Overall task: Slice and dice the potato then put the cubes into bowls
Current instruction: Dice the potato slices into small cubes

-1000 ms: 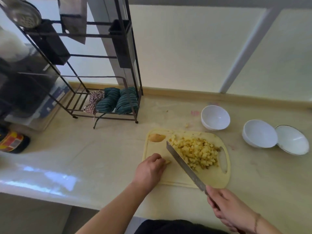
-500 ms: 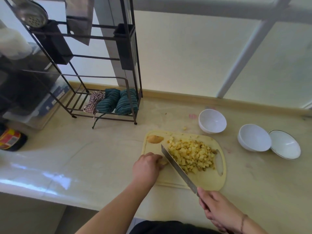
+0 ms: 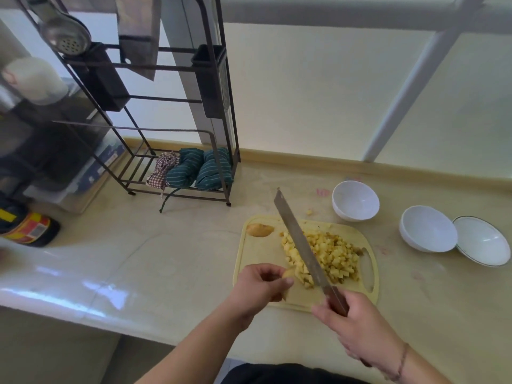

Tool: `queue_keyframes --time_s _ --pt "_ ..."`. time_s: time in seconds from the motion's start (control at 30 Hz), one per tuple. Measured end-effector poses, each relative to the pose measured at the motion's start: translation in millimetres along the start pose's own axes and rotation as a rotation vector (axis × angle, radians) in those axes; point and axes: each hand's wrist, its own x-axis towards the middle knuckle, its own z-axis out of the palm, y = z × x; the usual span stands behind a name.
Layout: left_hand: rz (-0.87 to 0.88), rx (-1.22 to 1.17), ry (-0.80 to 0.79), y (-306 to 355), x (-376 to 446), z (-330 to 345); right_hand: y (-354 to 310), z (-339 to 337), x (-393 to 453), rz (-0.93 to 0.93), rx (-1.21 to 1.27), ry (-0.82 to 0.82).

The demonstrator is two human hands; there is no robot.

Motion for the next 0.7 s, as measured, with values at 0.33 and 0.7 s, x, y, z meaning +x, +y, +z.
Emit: queue_keyframes --time_s 0.33,0.7 --pt "0.096 0.077 -0.186 12.2 -19.5 3.5 -22.3 12.9 21.1 -0.036 0.103 0.137" --pt "-0.064 -0.159 -0.229 19.6 -12.3 2.9 -25.1 7.3 30.5 -0.013 0.150 0.101"
